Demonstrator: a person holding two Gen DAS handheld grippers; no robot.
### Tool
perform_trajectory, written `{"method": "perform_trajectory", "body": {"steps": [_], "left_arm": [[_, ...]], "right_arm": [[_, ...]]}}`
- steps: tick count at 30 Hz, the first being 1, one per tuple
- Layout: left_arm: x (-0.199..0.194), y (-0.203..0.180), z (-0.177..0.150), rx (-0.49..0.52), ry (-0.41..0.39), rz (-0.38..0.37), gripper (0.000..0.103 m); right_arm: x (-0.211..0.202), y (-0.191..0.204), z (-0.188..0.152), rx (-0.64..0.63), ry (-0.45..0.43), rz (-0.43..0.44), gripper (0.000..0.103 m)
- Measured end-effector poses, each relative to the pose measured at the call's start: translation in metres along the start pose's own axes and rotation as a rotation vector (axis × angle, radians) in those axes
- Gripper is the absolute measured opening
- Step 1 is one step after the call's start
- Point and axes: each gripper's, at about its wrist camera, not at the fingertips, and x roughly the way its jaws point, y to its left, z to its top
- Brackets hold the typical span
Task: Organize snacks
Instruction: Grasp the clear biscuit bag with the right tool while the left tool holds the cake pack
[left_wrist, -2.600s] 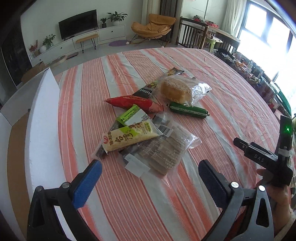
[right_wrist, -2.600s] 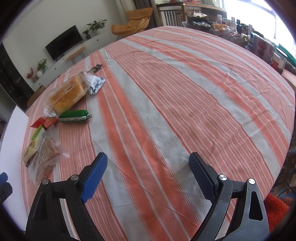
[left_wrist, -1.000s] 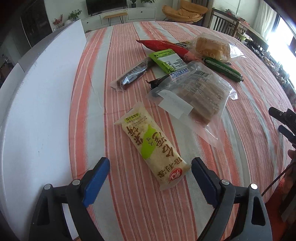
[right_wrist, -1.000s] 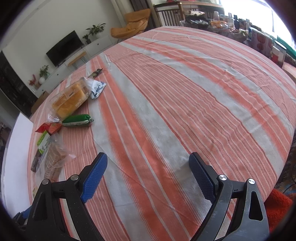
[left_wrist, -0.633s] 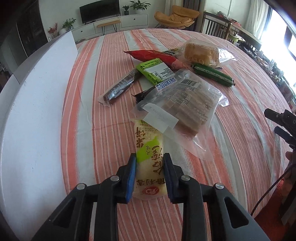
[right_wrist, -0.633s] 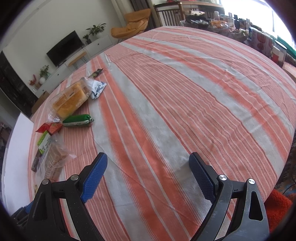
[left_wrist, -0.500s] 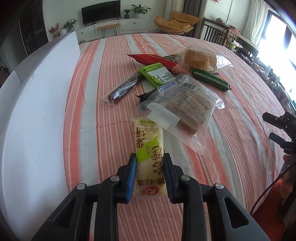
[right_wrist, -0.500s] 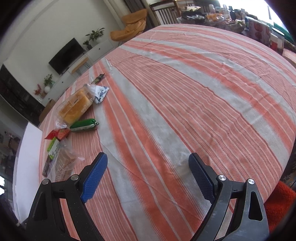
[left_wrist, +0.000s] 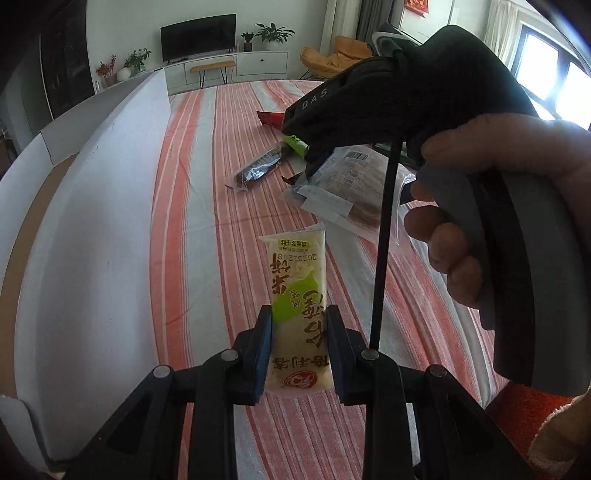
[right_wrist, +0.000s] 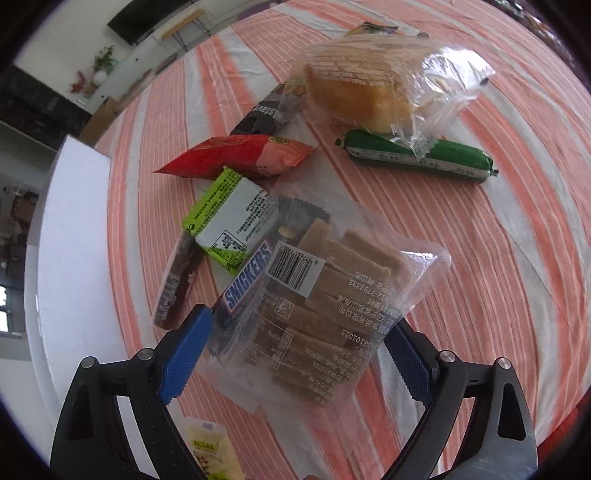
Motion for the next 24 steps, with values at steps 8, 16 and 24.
{"method": "perform_trajectory", "body": {"steps": [8, 16, 24], "left_arm": [[0.004, 0.005, -0.006, -0.004, 0.013, -0.061, 0.027], [-0.032, 0.0, 0.014, -0.024, -0.057, -0.161, 0.027], [-0.05, -0.002, 0.024, -0.037, -0.088, -0.171, 0.027]], "right_arm": [[-0.028, -0.076, -0.03, -0.116, -0.077, -0.002, 0.056], [-0.044, -0.138, -0.032, 0.087, -0.077, 0.26, 0.021], [-0.047, -0.11, -0.021, 0.05, -0.062, 0.06, 0.095]]}}
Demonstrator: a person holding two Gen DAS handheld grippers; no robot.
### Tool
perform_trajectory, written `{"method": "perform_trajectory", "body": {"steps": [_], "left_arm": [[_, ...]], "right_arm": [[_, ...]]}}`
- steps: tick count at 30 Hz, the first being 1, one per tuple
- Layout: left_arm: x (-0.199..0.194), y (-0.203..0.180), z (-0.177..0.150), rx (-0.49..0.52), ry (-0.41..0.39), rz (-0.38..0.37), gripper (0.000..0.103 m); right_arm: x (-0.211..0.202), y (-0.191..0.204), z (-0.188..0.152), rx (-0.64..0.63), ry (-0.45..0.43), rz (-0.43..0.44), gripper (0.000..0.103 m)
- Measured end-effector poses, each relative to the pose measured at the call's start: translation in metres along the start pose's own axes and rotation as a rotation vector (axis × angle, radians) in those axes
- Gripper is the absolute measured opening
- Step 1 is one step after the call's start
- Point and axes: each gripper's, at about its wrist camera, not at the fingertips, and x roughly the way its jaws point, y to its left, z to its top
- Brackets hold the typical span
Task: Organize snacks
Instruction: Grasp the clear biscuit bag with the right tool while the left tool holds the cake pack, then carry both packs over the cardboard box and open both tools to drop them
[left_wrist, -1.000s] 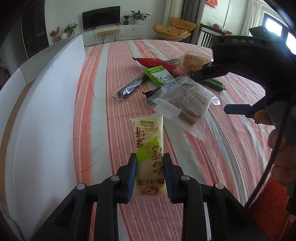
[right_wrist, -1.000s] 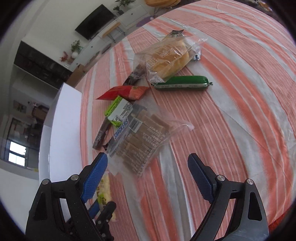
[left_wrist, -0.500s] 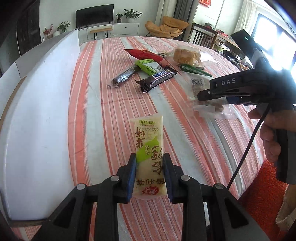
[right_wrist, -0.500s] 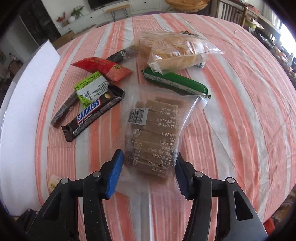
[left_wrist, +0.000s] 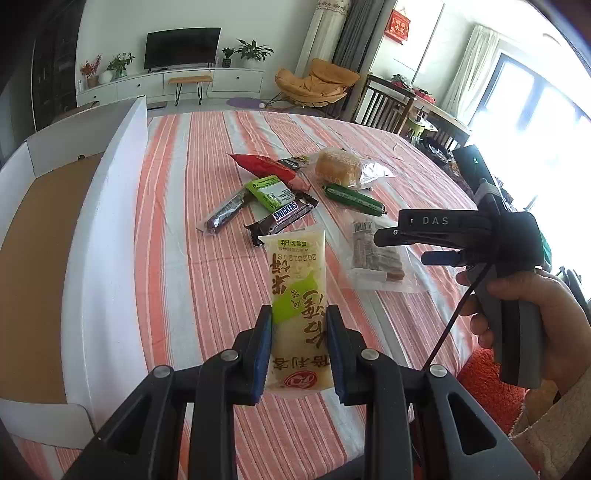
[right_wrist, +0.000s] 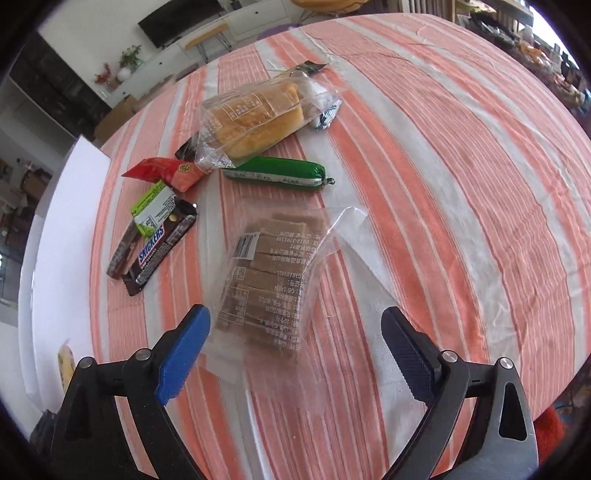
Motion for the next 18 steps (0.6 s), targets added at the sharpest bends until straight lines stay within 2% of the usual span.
{"method": "perform_trajectory", "body": {"steps": [3, 4, 5, 6, 8, 9, 10, 13, 15, 18], "left_arm": [[0.001, 0.0, 0.0, -0.008, 0.01, 0.0, 0.027], [0.0, 0.0, 0.0, -0.01, 0.015, -0.003, 0.027], [-0.003, 0.0, 0.0, -0.011, 0.016, -0.007, 0.027], [-0.007, 0.001, 0.0, -0.011, 0.012, -0.009, 0.027], [-0.019, 0.004, 0.003, -0.012, -0.004, -0.013, 0.027], [-0.027, 0.006, 0.005, -0.014, -0.014, -0.018, 0.027], [-0.035, 0.009, 0.007, -0.019, -0.024, -0.024, 0.027], [-0.058, 0.02, 0.017, -0.036, -0.063, -0.045, 0.027], [-0.072, 0.032, 0.025, -0.062, -0.086, -0.056, 0.027], [-0.091, 0.065, 0.039, -0.13, -0.11, -0.056, 0.027]], "right_arm": [[0.032, 0.037, 0.006, -0.067, 0.082, -0.063, 0.095], [0.041, 0.054, 0.003, -0.167, 0.078, -0.158, 0.1], [0.045, 0.068, 0.0, -0.258, 0.041, -0.209, 0.1], [0.044, 0.071, -0.001, -0.293, 0.0, -0.221, 0.096], [0.04, 0.06, -0.003, -0.266, -0.017, -0.167, 0.089], [0.034, 0.054, -0.004, -0.258, -0.033, -0.178, 0.069], [0.029, 0.043, -0.004, -0.229, -0.029, -0.146, 0.065], [0.012, 0.005, -0.005, -0.092, -0.016, 0.024, 0.065], [-0.005, -0.008, -0.008, -0.018, -0.028, 0.168, 0.065], [-0.039, 0.018, -0.013, -0.002, -0.042, 0.355, 0.065]]}}
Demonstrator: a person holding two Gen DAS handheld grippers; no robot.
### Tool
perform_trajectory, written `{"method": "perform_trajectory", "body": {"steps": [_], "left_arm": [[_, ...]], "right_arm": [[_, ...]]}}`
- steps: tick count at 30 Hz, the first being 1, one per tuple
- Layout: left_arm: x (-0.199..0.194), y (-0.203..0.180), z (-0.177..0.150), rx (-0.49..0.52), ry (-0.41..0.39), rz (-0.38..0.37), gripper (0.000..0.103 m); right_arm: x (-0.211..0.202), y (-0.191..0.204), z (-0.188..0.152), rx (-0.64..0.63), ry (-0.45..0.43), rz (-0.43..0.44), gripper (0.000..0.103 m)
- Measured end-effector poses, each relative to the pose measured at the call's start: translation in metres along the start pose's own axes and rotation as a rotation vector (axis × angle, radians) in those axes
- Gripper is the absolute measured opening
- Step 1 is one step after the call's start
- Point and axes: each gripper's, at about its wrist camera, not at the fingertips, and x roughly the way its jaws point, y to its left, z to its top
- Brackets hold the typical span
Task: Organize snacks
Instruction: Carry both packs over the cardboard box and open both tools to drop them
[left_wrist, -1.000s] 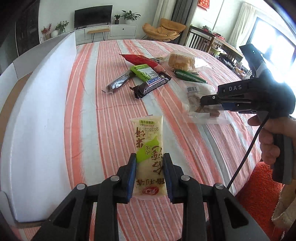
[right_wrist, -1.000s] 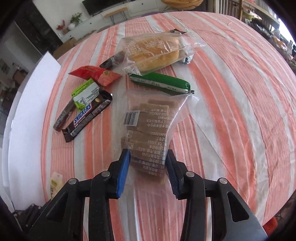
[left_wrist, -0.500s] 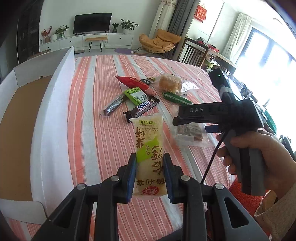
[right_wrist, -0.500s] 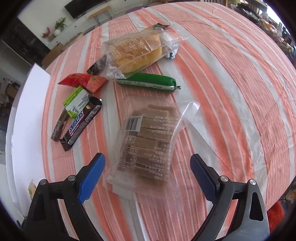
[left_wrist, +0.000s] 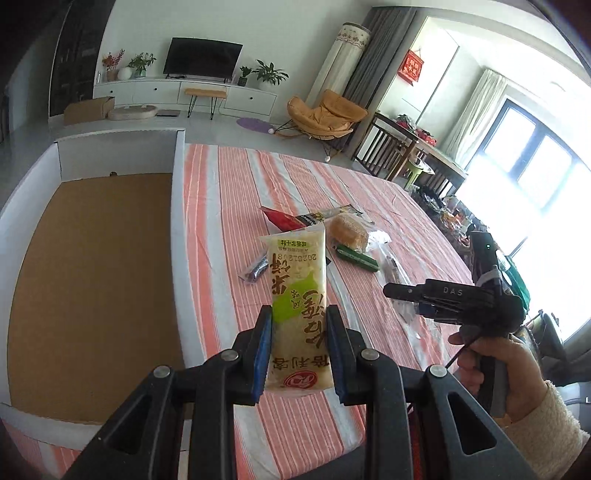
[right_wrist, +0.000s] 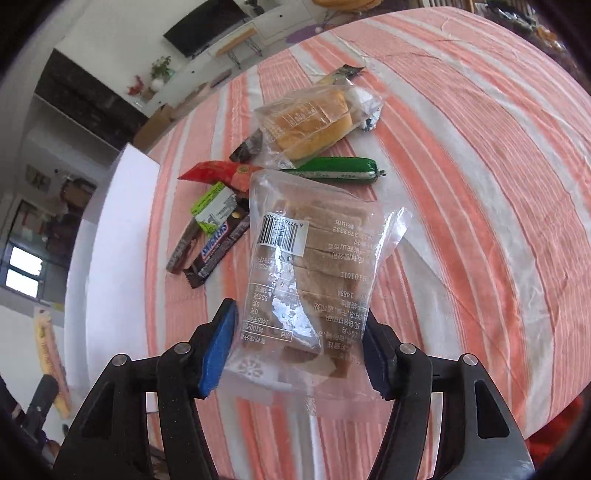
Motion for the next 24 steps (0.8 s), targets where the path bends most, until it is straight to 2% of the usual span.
{"method": "perform_trajectory", "body": {"steps": [1, 5, 9, 11, 12, 13, 14, 16, 18, 21, 23, 24], "left_arm": [[-0.008, 0.014, 0.007, -0.024, -0.016, 0.02, 0.027], [-0.034, 0.075, 0.021, -0.098, -0.069, 0.191, 0.027], [-0.046, 0.134, 0.016, -0.162, -0.056, 0.368, 0.028], [-0.042, 0.158, 0.008, -0.183, -0.01, 0.461, 0.041], [-0.04, 0.167, 0.004, -0.189, 0.014, 0.494, 0.06], [-0.038, 0.174, -0.001, -0.189, 0.03, 0.536, 0.071], [-0.038, 0.177, -0.005, -0.182, 0.034, 0.566, 0.073], [-0.037, 0.174, -0.016, -0.168, 0.022, 0.585, 0.074], [-0.04, 0.164, -0.02, -0.157, -0.027, 0.582, 0.074], [-0.038, 0.133, -0.013, -0.094, -0.128, 0.493, 0.074], [-0.034, 0.102, -0.008, 0.006, -0.199, 0.433, 0.075], [-0.027, 0.087, -0.005, 0.063, -0.22, 0.417, 0.08]], "right_arm": [[-0.005, 0.022, 0.0, -0.024, 0.005, 0.064, 0.065], [-0.009, 0.137, -0.009, -0.211, 0.049, 0.277, 0.062], [0.02, 0.233, -0.028, -0.365, 0.132, 0.377, 0.061], [0.037, 0.257, -0.039, -0.386, 0.154, 0.407, 0.062], [0.048, 0.265, -0.041, -0.392, 0.162, 0.406, 0.065], [0.056, 0.268, -0.041, -0.395, 0.165, 0.385, 0.081], [0.06, 0.267, -0.04, -0.388, 0.152, 0.372, 0.087], [0.053, 0.25, -0.037, -0.379, 0.103, 0.371, 0.087], [0.042, 0.225, -0.033, -0.402, 0.035, 0.3, 0.087], [0.027, 0.171, -0.033, -0.435, -0.092, 0.098, 0.087], [0.026, 0.124, -0.035, -0.412, -0.157, -0.091, 0.087], [0.025, 0.096, -0.036, -0.376, -0.18, -0.2, 0.087]]}}
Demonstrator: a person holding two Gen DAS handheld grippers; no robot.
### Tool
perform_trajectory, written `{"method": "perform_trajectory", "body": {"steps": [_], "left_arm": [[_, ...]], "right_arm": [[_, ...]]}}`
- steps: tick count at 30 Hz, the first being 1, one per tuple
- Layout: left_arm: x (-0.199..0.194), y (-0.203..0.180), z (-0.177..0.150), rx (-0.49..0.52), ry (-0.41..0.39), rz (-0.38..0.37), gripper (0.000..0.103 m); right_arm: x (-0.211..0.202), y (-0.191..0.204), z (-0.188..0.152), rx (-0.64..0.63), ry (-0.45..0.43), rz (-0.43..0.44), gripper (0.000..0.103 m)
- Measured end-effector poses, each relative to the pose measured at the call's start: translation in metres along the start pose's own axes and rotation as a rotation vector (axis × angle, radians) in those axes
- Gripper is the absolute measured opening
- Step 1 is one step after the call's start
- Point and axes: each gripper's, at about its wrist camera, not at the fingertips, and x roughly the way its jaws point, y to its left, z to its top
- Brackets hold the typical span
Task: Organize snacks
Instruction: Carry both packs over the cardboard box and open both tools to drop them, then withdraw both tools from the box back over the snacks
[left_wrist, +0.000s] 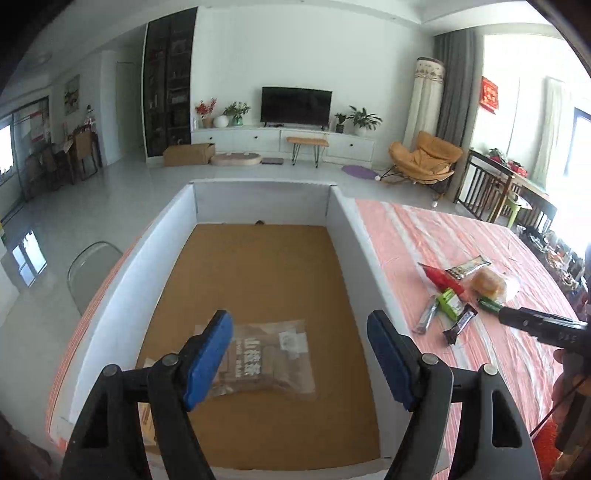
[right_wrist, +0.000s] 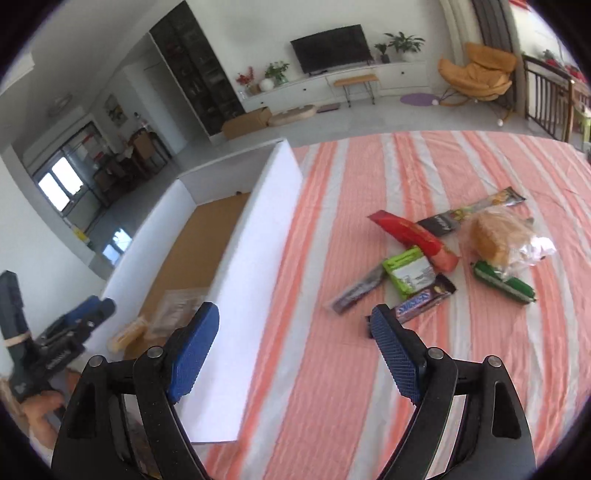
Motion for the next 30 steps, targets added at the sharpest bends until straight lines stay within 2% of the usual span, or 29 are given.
{"method": "perform_trajectory", "body": {"steps": [1, 2, 4, 6, 8, 10, 14, 16, 19, 21, 24, 26, 28, 30], "left_arm": [[0.005, -0.016, 0.001, 0.054, -0.019, -0.017, 0.085], [0.013, -0.031, 0.002, 0.109, -0.022, -0.025, 0.086], [0.036, -0.058, 0.002, 0.198, 0.045, -0.027, 0.085], [0.052, -0.076, -0.003, 0.241, 0.127, -0.016, 0.085], [0.046, -0.089, -0.007, 0.289, 0.115, 0.019, 0.084], [0.033, -0.094, -0.011, 0.296, 0.095, 0.033, 0.084], [0.034, -0.074, -0.013, 0.217, 0.151, 0.034, 0.084], [0.031, -0.067, -0.01, 0.162, 0.144, 0.041, 0.084], [0.01, -0.076, 0.001, 0.122, 0.037, 0.109, 0.085], [-0.011, -0.094, 0.01, 0.131, -0.055, 0.101, 0.088], [-0.032, -0.131, 0.018, 0.145, -0.124, 0.004, 0.103], [-0.037, -0.159, 0.015, 0.139, -0.134, -0.088, 0.103], [-0.028, -0.19, 0.005, 0.151, -0.086, -0.188, 0.103], [-0.007, -0.223, -0.01, 0.197, 0.007, -0.262, 0.103]], "right_arm": [[0.005, -0.026, -0.01, 0.044, 0.012, -0.091, 0.087], [0.009, -0.052, -0.022, 0.1, 0.02, -0.158, 0.087], [0.013, -0.103, -0.04, 0.223, 0.024, -0.251, 0.087], [0.004, -0.143, -0.052, 0.305, 0.019, -0.334, 0.087], [-0.001, -0.171, -0.052, 0.337, 0.019, -0.402, 0.087], [0.003, -0.195, -0.044, 0.335, 0.028, -0.46, 0.087], [0.022, -0.244, -0.022, 0.36, 0.028, -0.526, 0.088], [0.029, -0.257, -0.015, 0.345, 0.008, -0.53, 0.09], [0.039, -0.269, -0.004, 0.312, -0.009, -0.512, 0.096], [0.045, -0.278, 0.003, 0.313, -0.005, -0.507, 0.099], [0.046, -0.28, 0.006, 0.31, -0.002, -0.503, 0.101], [0.046, -0.278, 0.004, 0.31, -0.002, -0.503, 0.101], [0.046, -0.278, 0.004, 0.31, -0.003, -0.503, 0.101], [0.046, -0.279, 0.004, 0.31, -0.003, -0.503, 0.101]]}}
